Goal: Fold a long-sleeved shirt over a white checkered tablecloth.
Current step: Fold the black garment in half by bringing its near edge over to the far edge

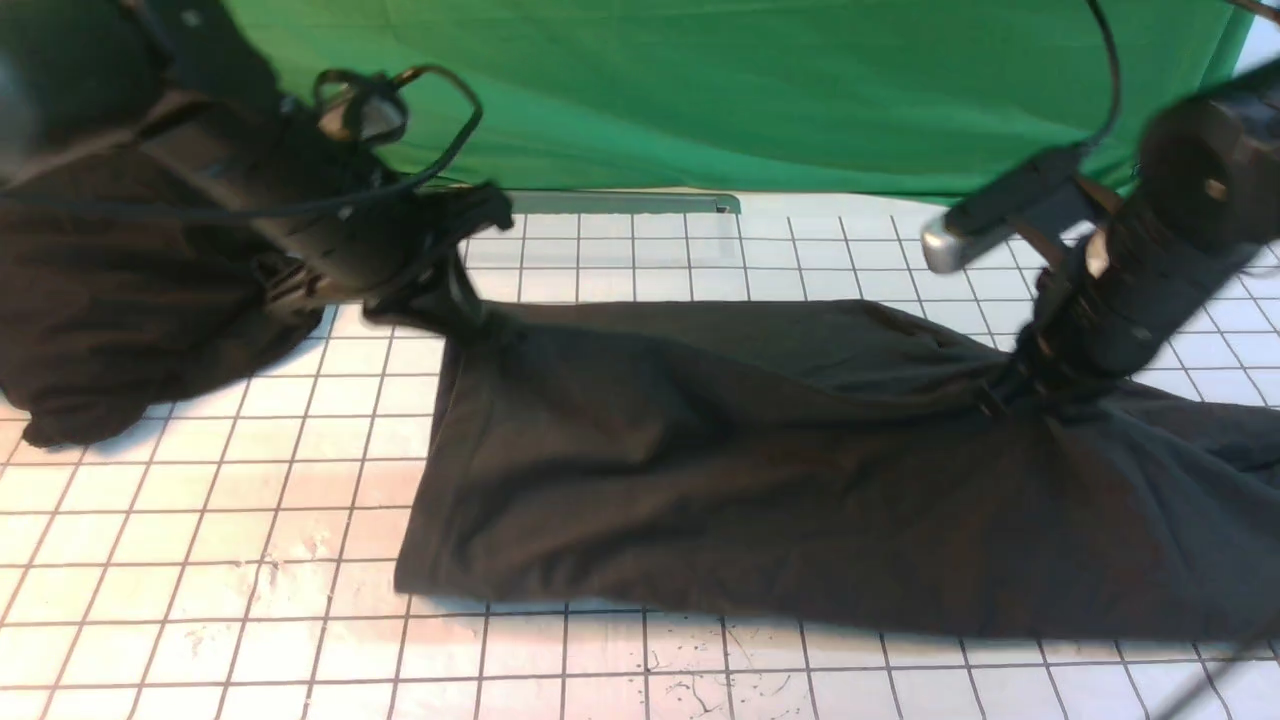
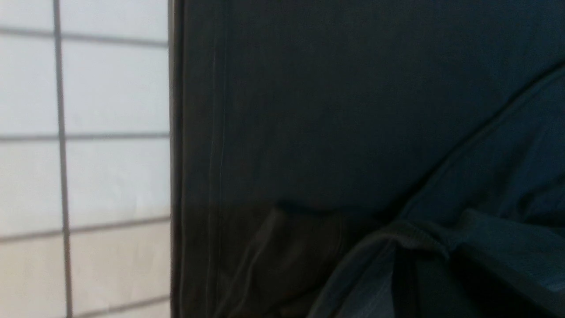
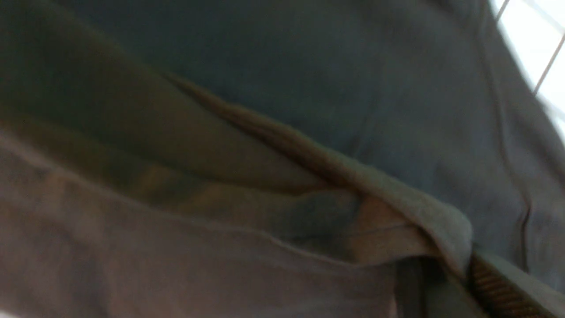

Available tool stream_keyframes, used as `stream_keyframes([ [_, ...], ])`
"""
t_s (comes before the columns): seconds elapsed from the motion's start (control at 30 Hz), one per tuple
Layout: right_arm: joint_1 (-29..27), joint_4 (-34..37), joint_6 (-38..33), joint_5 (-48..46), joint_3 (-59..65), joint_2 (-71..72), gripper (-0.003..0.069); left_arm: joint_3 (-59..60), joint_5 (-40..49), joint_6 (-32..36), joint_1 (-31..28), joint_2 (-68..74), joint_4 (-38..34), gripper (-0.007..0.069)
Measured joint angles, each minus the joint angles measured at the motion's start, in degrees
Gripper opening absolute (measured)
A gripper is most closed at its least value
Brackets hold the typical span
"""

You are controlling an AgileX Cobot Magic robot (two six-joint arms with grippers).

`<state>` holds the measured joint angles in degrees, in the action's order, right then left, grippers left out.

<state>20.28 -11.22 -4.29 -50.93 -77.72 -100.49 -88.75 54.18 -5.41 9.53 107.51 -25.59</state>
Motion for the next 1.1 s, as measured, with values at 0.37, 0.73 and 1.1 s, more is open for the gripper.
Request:
stream_keyframes([
  [0.37, -0.4, -0.1, -1.5, -0.2, -17.6, -15.1, 0.0035, -16.9, 3.8, -3.8, -3.4, 12.8, 0.7, 0.0031],
  [0.73, -2.4, -0.1, -1.5, 4.1, -22.6, -23.0, 0.0048, -17.2, -3.0, -4.4, -4.6, 17.7, 0.0, 0.0033],
  [1.1, -3.5, -1.4, 1.3, 10.3, -22.6, -24.1, 0.0225, -17.3, -7.7, -4.4, -4.6, 20.2, -0.2, 0.0167],
])
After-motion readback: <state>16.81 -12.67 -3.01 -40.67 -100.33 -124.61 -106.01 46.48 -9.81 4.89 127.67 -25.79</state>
